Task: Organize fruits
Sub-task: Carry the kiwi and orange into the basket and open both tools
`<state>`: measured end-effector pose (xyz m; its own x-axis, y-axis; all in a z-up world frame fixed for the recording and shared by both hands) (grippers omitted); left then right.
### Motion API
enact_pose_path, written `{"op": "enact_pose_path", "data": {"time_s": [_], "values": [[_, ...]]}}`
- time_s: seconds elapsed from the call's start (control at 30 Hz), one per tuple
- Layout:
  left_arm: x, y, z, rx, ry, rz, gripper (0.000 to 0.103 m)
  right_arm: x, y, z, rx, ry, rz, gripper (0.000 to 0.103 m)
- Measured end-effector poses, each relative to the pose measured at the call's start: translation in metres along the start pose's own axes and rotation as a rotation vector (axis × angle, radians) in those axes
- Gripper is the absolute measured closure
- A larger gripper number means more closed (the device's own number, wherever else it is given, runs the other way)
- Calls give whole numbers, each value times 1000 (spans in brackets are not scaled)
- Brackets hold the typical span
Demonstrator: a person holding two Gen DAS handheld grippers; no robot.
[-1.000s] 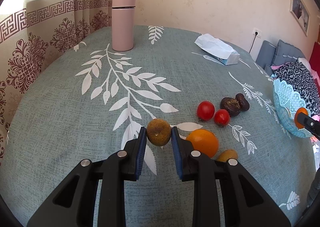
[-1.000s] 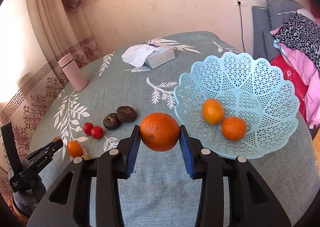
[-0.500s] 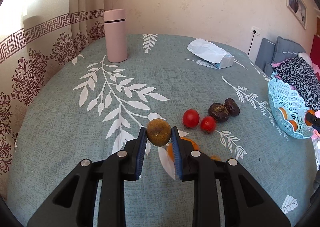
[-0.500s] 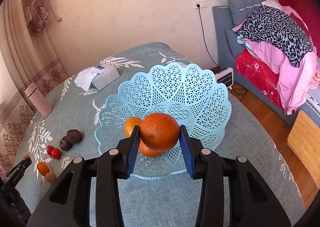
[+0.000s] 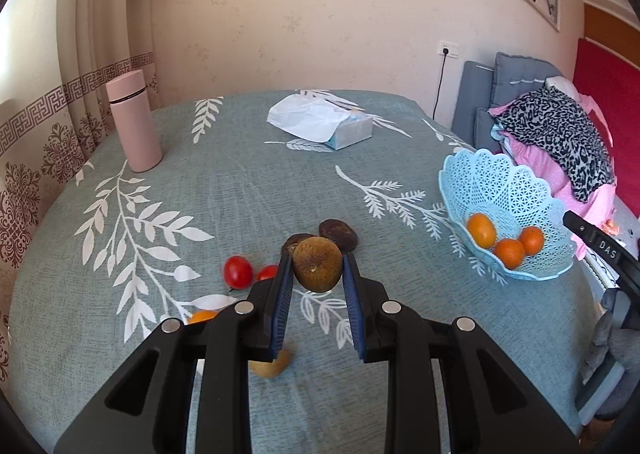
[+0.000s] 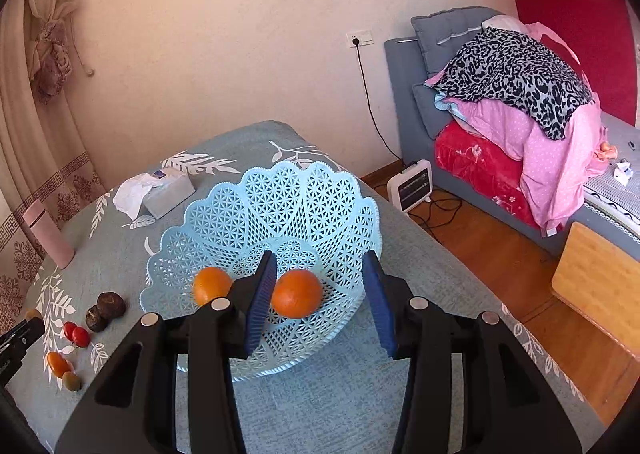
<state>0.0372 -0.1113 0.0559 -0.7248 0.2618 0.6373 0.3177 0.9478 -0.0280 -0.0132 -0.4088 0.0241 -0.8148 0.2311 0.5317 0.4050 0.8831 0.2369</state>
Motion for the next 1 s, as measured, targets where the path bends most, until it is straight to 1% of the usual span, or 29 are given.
{"op": "enact_pose_path", "data": {"time_s": [0.07,0.17,0.2,0.3,0.43,0.53,0.63,0.67,0.73,0.77,0.8,1.0], "values": [[-2,-19,-5,-29,-5,33,78,1,1,2,12,-18,13,57],[-7,-47,-10,-67,-6,83,78,0,4,3,24,-20,4,57],[-10,-55,-11,-76,-1,102,78,0,5,3,21,-18,-3,57],[-19,-80,-13,-95,20,157,78,1,5,1,12,-22,-10,51],[-31,-110,-16,-136,40,211,77,3,-2,-3,-14,-25,-12,51],[-41,-130,-19,-161,49,244,78,4,-6,-5,-28,-29,-11,51],[-50,-142,-22,-164,59,279,77,4,-7,-6,-33,-26,-12,50],[-52,-145,-23,-163,64,283,75,4,-7,-6,-33,-25,-12,50],[-55,-145,-24,-155,74,286,61,3,-8,-6,-34,-22,-13,50],[-56,-143,-24,-146,71,284,48,3,-8,-6,-36,-20,-14,50],[-56,-141,-24,-140,66,281,44,3,-8,-6,-37,-19,-15,50],[-57,-116,-24,-92,74,257,44,0,-6,-3,-37,-5,-21,50]]}}
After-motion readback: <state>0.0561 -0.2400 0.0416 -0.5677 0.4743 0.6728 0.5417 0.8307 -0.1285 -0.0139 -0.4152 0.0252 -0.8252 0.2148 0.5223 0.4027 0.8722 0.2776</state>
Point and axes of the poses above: each gripper's, at about its wrist camera, not at the fingertips, and x roughly against the way its jaws point, y to its left, z to its underside, the point moved 4 cm from there along -x, roughly the way its jaws point, and after that the axes turned 2 degrees about y, right-handed, at the moved point
